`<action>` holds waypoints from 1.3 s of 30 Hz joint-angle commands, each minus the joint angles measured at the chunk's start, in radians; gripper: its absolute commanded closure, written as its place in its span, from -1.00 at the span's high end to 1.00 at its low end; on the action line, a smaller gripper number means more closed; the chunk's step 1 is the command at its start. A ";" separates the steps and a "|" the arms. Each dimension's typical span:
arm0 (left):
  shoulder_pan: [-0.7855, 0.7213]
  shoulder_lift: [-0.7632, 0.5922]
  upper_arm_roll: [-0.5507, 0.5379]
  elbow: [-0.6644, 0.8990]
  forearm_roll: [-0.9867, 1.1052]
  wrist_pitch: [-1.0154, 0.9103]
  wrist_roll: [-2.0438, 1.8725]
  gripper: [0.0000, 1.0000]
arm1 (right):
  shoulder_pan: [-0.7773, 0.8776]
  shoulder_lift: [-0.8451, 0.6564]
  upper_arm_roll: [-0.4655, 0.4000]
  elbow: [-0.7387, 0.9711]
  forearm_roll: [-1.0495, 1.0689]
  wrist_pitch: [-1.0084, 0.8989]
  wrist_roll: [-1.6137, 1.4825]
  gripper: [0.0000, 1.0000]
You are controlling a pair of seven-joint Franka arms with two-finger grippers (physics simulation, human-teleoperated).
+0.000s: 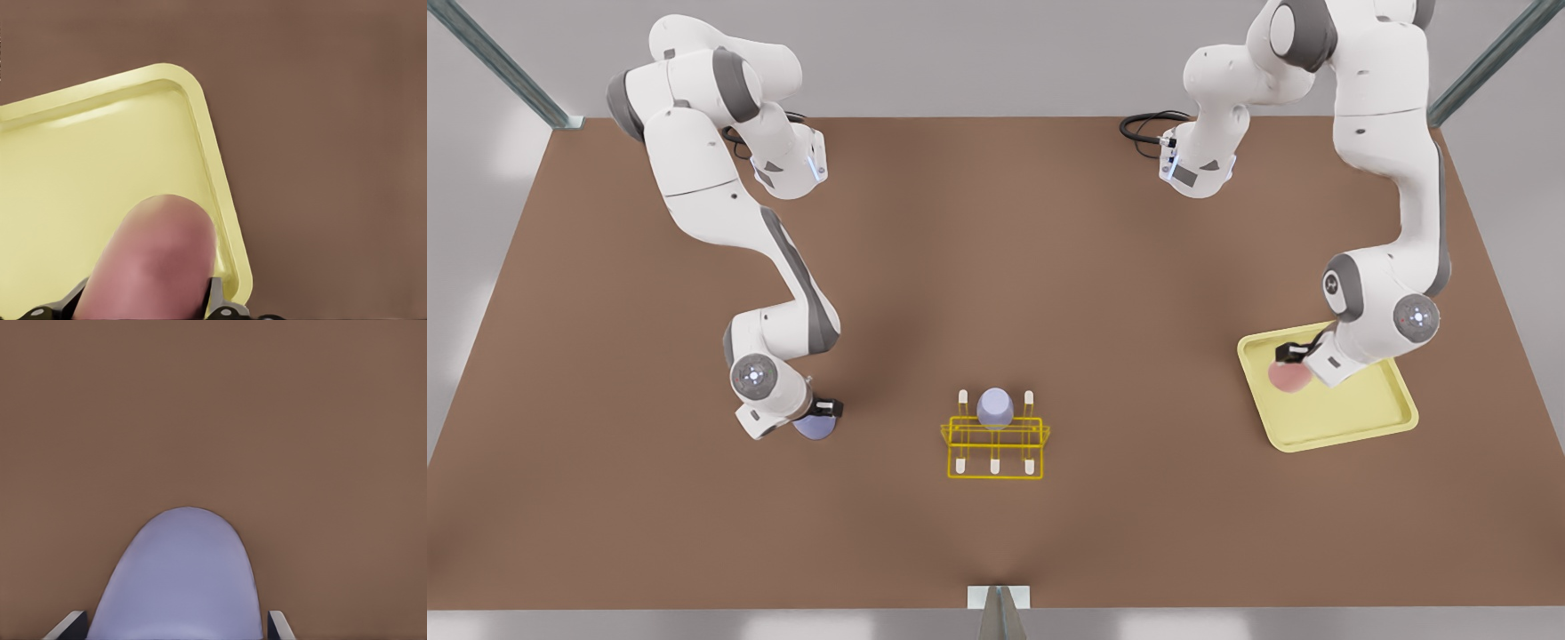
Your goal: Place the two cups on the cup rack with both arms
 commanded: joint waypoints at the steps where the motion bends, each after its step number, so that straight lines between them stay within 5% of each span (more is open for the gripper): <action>1: -0.046 -0.006 0.001 0.060 -0.075 -0.184 -0.264 0.67 | 0.001 0.001 0.002 0.001 0.000 0.001 0.023 1.00; 4: -0.093 0.166 -0.098 0.445 -0.077 -0.433 -0.655 0.67 | 0.002 0.007 0.002 0.002 0.002 0.001 0.023 1.00; 7: -0.096 0.327 -0.273 0.792 -0.075 -0.473 -1.020 0.67 | 0.001 0.008 0.002 0.002 0.000 0.001 0.023 1.00; 9: -0.096 0.339 -0.370 0.847 -0.118 -0.468 -1.164 0.67 | 0.001 0.008 0.002 0.001 0.000 0.001 0.023 1.00; 12: -0.152 0.431 -0.370 0.973 -0.179 -0.442 -1.212 0.67 | -0.001 0.007 0.002 0.002 0.000 -0.001 0.017 0.69; 28: -0.172 0.607 -0.405 1.000 -0.215 0.234 -1.227 0.67 | -0.003 -0.002 0.011 0.059 0.028 -0.004 0.008 0.69; 39: -0.172 0.638 -0.468 1.022 -0.207 0.175 -1.217 0.67 | -0.004 -0.044 0.178 0.206 0.137 0.028 -0.003 0.69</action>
